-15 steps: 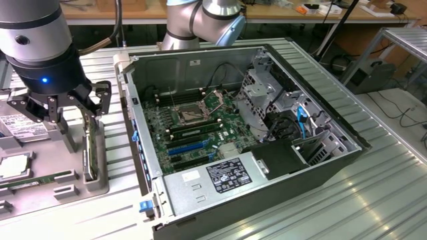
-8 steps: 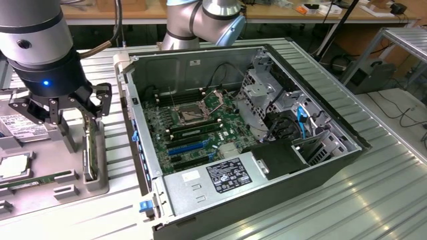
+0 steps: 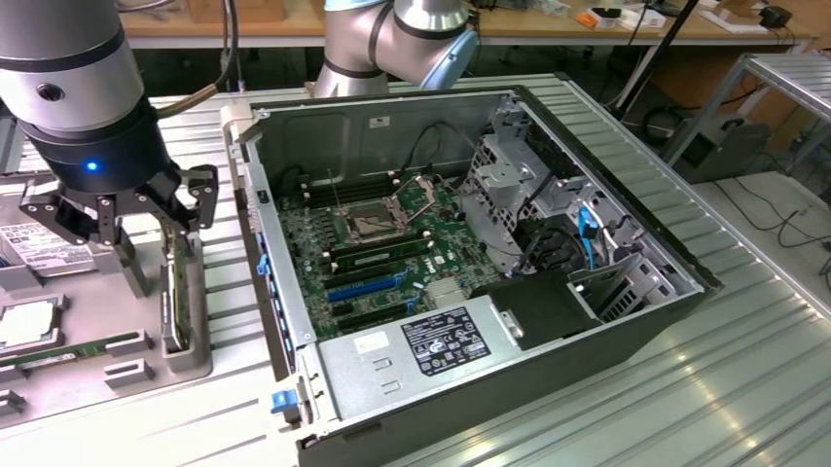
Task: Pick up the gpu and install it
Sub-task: 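Pick up the gpu and move the gpu toward the slot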
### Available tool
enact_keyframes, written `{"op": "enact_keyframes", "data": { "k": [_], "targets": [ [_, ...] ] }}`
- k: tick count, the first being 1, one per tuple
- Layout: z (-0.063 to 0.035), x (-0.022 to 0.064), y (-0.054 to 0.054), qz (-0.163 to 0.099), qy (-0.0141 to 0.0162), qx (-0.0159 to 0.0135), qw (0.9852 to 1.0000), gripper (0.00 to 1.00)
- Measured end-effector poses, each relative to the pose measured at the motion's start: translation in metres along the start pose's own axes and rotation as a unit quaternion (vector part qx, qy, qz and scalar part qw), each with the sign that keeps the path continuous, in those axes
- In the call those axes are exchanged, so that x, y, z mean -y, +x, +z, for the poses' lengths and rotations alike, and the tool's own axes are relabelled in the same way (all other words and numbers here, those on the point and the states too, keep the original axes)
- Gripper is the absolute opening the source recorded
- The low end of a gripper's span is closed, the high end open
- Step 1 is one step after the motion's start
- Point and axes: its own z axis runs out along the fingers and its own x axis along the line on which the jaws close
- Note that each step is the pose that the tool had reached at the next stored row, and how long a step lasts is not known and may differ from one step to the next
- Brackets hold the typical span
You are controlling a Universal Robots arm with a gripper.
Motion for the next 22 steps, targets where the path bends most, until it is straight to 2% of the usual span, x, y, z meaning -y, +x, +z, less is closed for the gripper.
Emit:
{"op": "enact_keyframes", "data": {
  "k": [22],
  "targets": [
    [0.011,0.0012,0.0,0.0,0.0,0.0,1.0,0.57]
  ]
}}
